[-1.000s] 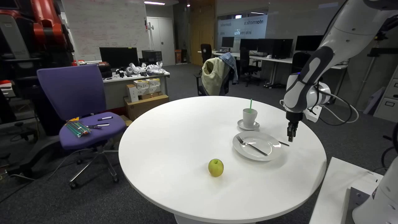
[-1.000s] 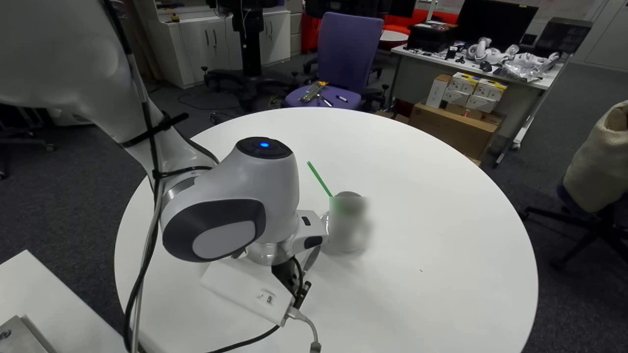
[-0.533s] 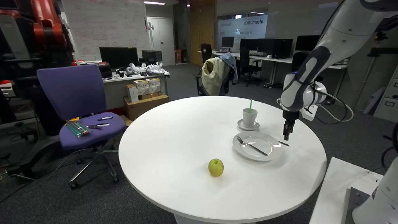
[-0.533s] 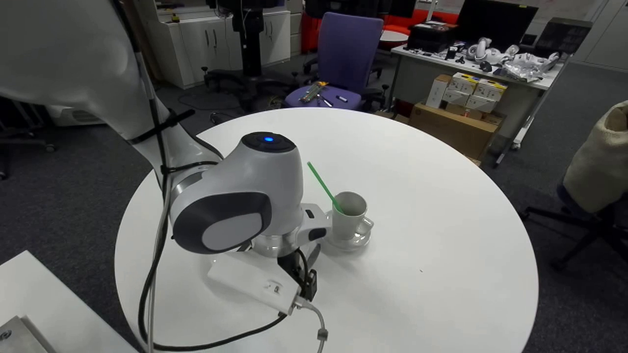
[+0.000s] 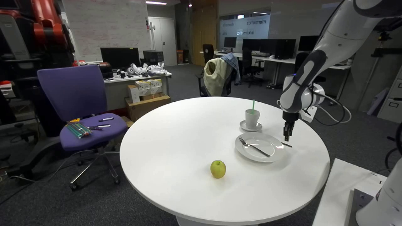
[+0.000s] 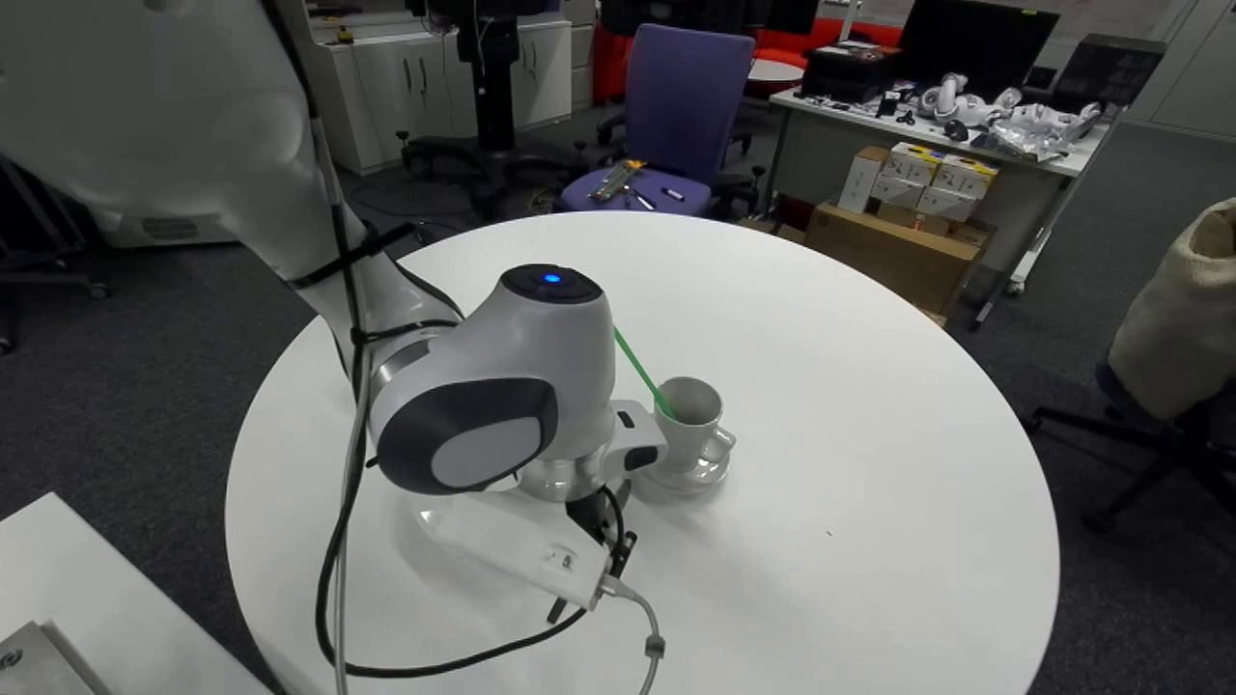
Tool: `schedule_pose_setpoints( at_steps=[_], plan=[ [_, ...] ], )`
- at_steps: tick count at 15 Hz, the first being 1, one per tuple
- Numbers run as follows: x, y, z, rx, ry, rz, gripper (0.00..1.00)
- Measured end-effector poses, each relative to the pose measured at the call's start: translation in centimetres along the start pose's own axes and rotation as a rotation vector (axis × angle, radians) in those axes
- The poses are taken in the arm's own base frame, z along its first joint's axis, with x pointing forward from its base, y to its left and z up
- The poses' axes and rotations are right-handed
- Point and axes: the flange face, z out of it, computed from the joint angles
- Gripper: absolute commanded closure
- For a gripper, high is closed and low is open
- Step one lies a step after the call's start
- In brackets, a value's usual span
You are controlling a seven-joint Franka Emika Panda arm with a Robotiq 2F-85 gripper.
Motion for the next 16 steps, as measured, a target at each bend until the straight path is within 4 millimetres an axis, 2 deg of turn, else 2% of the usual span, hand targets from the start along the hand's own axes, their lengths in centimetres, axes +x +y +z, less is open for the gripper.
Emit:
schedule_pose_setpoints(
  at_steps=[9,16],
  plan=[
    [1.5,1.2,1.9,-0.005,-0.013,0.045,0.39],
    [2.2,1.0,2.5,-0.002,-0.016,0.056,0.41]
  ],
)
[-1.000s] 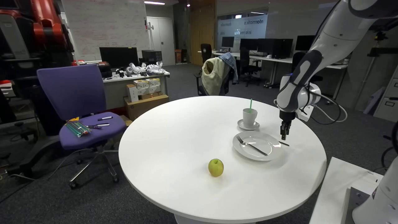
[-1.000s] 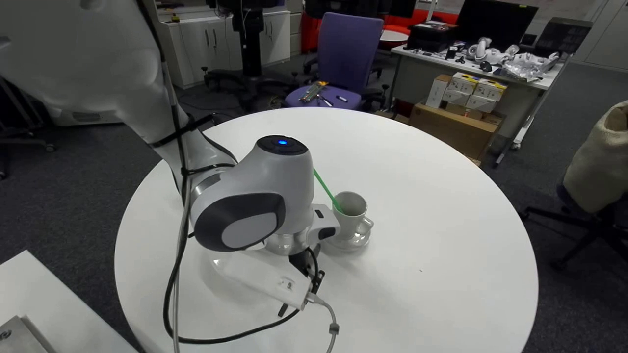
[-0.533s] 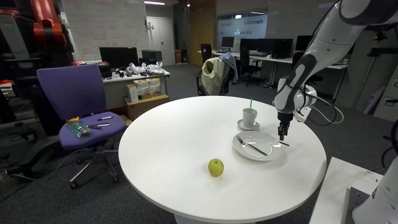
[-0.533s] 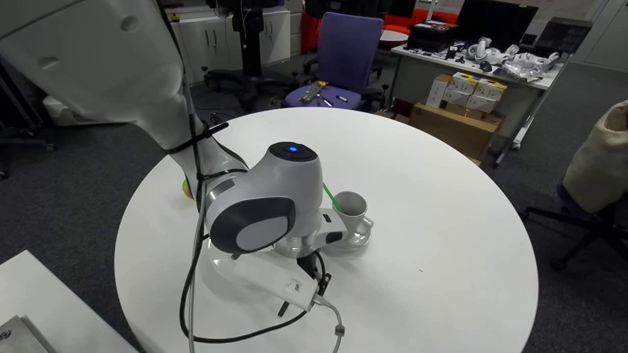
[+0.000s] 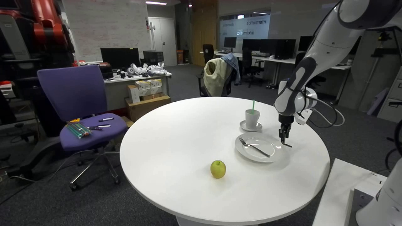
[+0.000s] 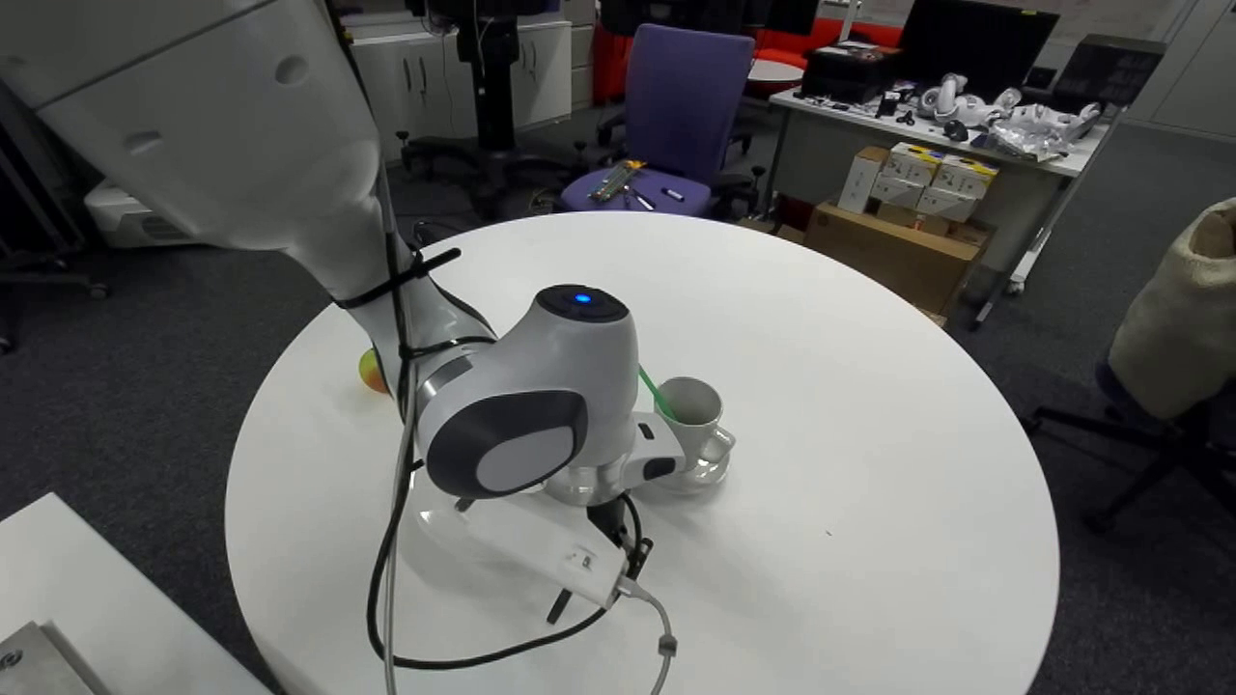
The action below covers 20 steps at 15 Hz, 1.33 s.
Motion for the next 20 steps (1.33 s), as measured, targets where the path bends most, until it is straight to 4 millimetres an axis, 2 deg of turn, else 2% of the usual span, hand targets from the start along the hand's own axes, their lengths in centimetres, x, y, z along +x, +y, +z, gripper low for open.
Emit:
schedule_pose_setpoints(
  at_steps=[8,11,20],
  plan=[
    [0.49,-0.56,0.07,0.010,0.006,0.001,0.43],
    [0.52,-0.60,0.06,0.011,0.007,0.002,0.49],
    [0.51,-0.60,0.09,0.012,0.007,0.005,0.51]
  ],
)
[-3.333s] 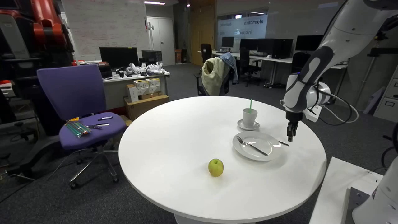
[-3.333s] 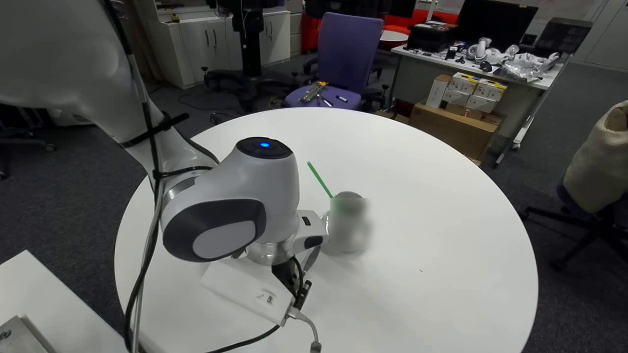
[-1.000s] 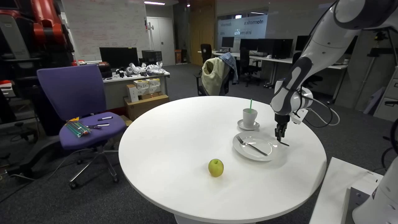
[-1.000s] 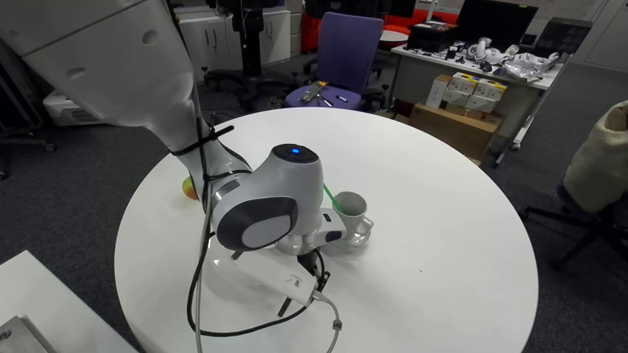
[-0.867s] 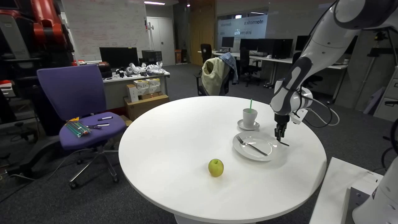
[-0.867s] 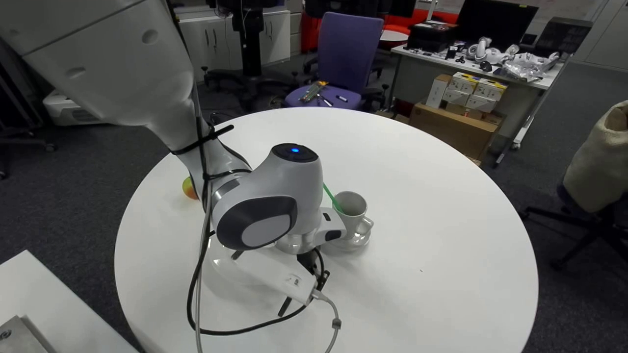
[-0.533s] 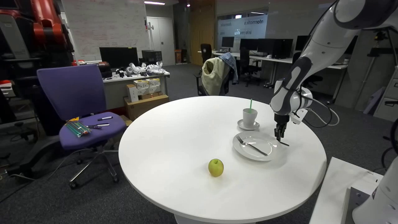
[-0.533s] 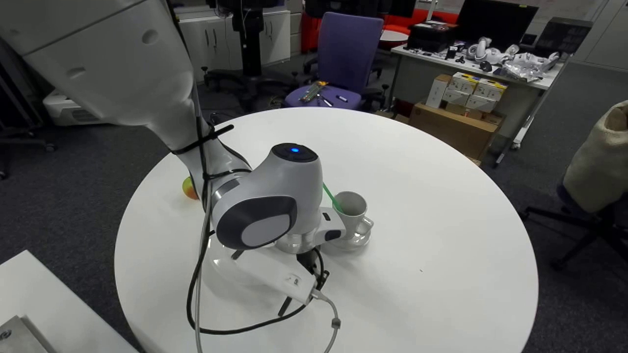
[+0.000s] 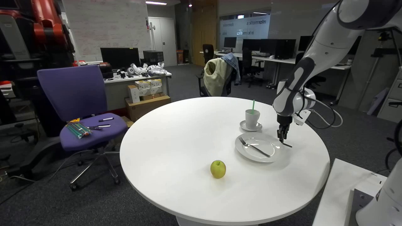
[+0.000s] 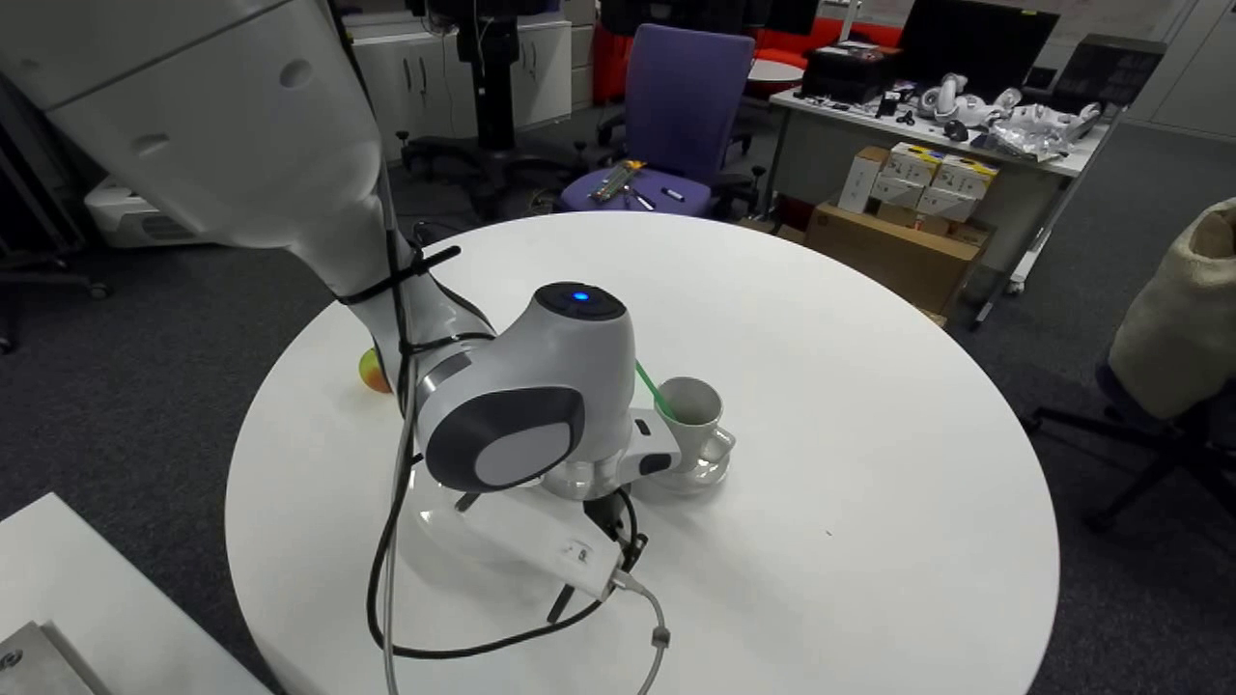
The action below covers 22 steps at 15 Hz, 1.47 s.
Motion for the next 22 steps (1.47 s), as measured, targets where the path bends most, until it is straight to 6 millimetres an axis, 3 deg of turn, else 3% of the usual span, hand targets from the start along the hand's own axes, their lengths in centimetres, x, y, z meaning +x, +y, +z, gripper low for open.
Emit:
schedule_pose_setpoints(
  at_steps=[4,10,11,12,13,15,22],
  plan=[
    [0.04,-0.11,0.07,0.002,-0.001,-0.001,0.58],
    [0.05,-0.42,0.54,0.007,-0.008,-0.006,0.57],
    [0.03,-0.48,0.68,0.009,-0.010,-0.007,0.61],
    [0.01,-0.54,0.84,0.010,-0.013,-0.008,0.81],
    [0.03,-0.57,0.86,0.011,-0.013,-0.008,0.83],
    [0.13,-0.58,0.80,0.010,-0.011,-0.009,0.98],
    [0.45,-0.42,0.36,0.005,-0.001,-0.010,1.00]
  ],
)
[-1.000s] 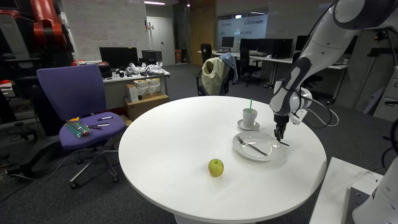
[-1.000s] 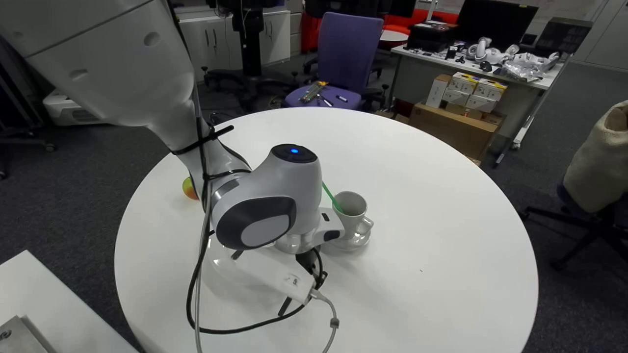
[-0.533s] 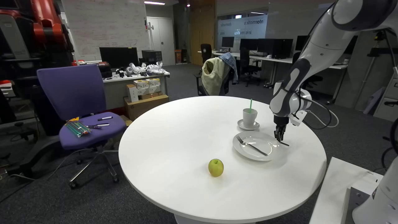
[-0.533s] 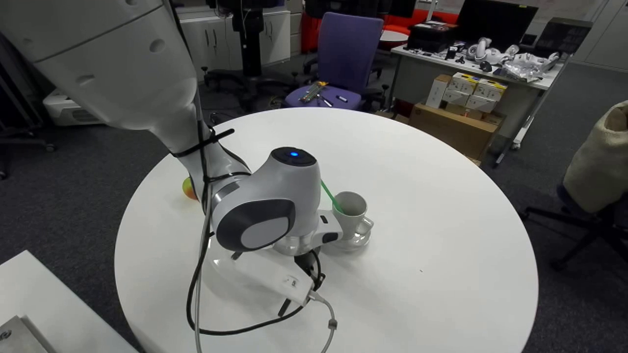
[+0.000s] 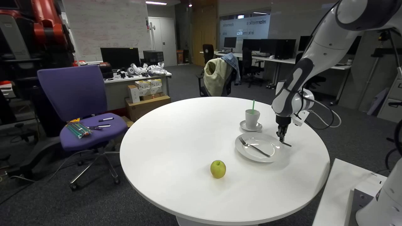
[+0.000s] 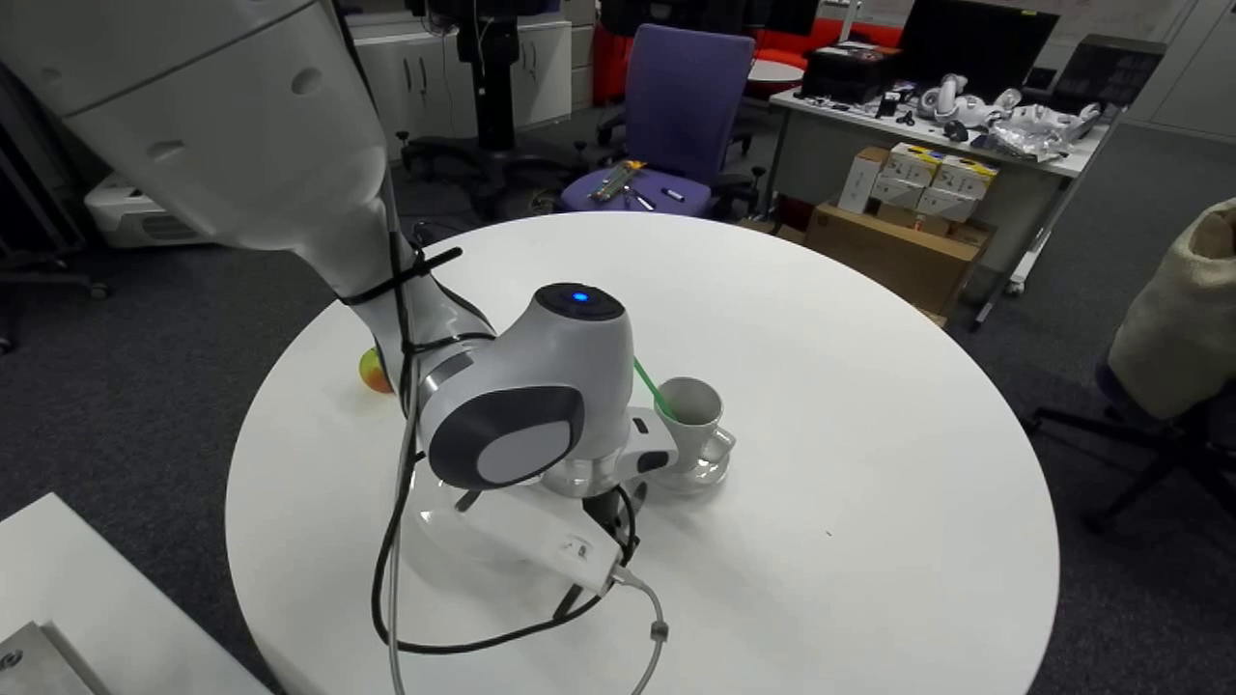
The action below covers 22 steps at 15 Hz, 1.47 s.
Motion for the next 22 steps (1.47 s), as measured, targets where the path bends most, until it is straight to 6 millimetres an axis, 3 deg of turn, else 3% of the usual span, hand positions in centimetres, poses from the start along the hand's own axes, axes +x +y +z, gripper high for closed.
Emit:
schedule_pose_setpoints(
  at_steps=[3,4,5,12,13,15,20,22],
  plan=[
    [-0.07,0.04,0.10,0.002,-0.001,0.004,1.00],
    [-0.10,0.08,0.10,0.003,-0.001,0.007,0.91],
    [-0.14,0.13,0.11,0.004,0.000,0.009,0.73],
    [-0.32,0.35,0.16,0.008,0.001,0.020,0.23],
    [-0.33,0.36,0.16,0.008,0.001,0.021,0.20],
    [-0.42,0.47,0.18,0.009,0.001,0.024,0.21],
    [-0.59,0.65,0.30,0.015,0.002,0.033,0.55],
    [-0.64,0.62,0.46,0.019,0.001,0.036,0.61]
  ],
)
